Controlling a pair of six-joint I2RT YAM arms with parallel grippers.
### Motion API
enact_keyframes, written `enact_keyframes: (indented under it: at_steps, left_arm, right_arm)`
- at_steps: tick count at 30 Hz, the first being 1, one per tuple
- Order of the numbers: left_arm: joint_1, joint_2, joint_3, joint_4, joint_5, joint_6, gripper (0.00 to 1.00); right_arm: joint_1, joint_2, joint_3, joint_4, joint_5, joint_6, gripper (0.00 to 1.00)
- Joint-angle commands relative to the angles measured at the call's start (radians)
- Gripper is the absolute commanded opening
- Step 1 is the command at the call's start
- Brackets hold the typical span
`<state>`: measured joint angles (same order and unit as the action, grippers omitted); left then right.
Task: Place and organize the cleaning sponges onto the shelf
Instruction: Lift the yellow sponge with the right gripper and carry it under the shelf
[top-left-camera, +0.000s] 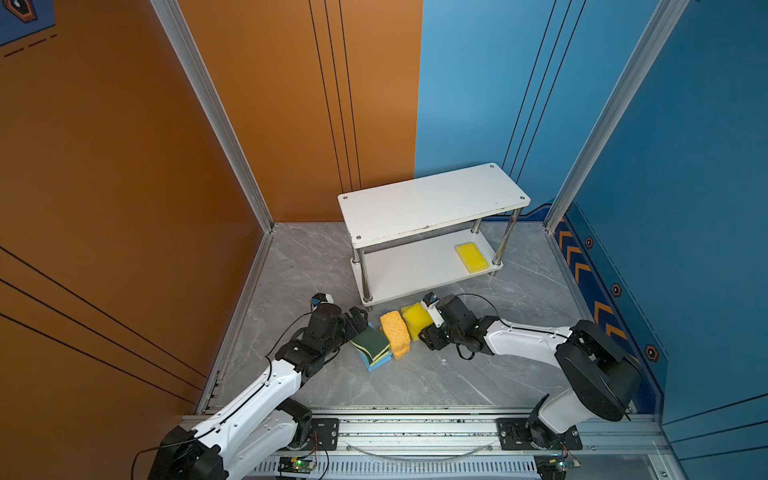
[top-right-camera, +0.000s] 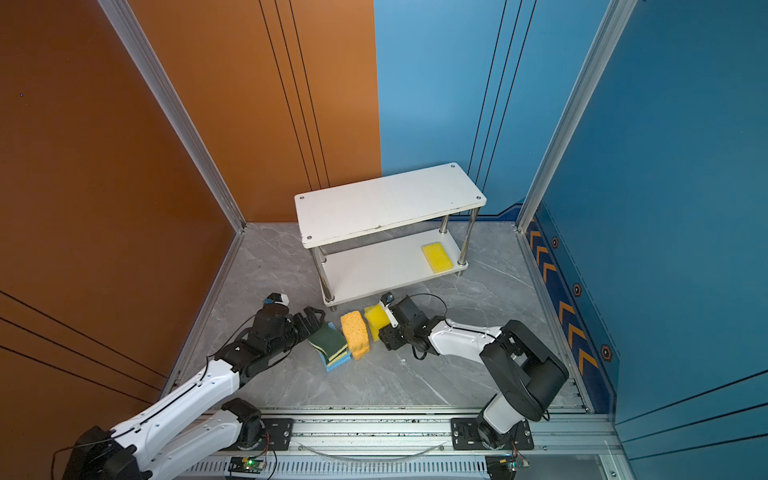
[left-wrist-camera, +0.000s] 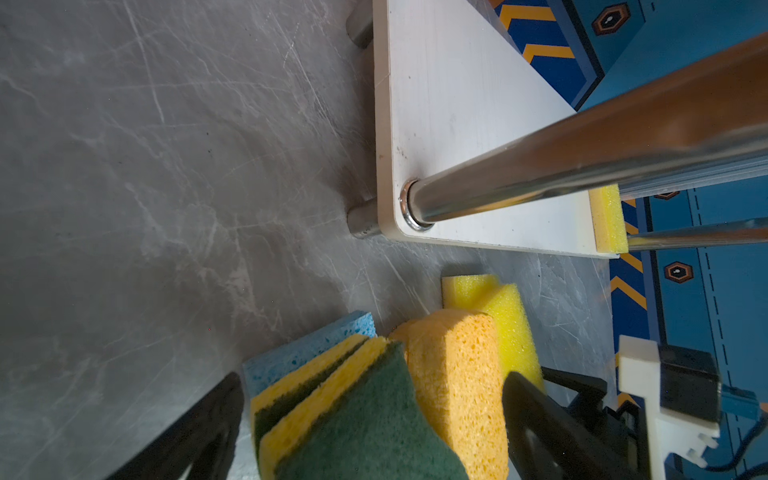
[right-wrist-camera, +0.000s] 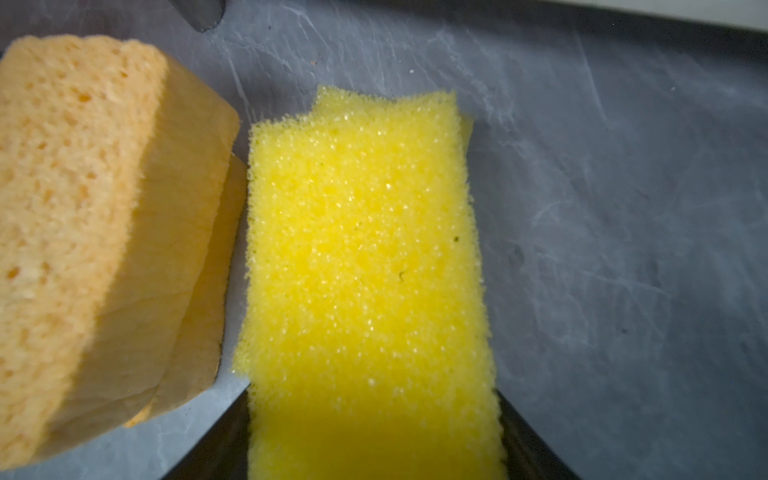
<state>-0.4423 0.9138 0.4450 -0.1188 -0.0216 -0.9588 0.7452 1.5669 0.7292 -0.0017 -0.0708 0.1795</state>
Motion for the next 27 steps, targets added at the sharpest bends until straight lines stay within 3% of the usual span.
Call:
enact_keyframes:
  at_steps: [1,16,27]
  left_arm:
    - [0.013,0.004,-0.007,0.016,0.014,0.006,0.98]
    - [0.013,0.005,-0.012,0.019,0.017,0.005,0.98]
    - [0.015,-0.005,-0.017,0.016,0.012,0.003,0.97]
  right_arm:
    - [0.003,-0.037,0.026,-0.041,0.036,-0.024,0.69]
    - [-0.008,-0.063,0.036,-0.071,0.060,-0.046,0.72]
    - [-0.108,-0.111,0.062,-0.081,-0.023,-0.026,0.68]
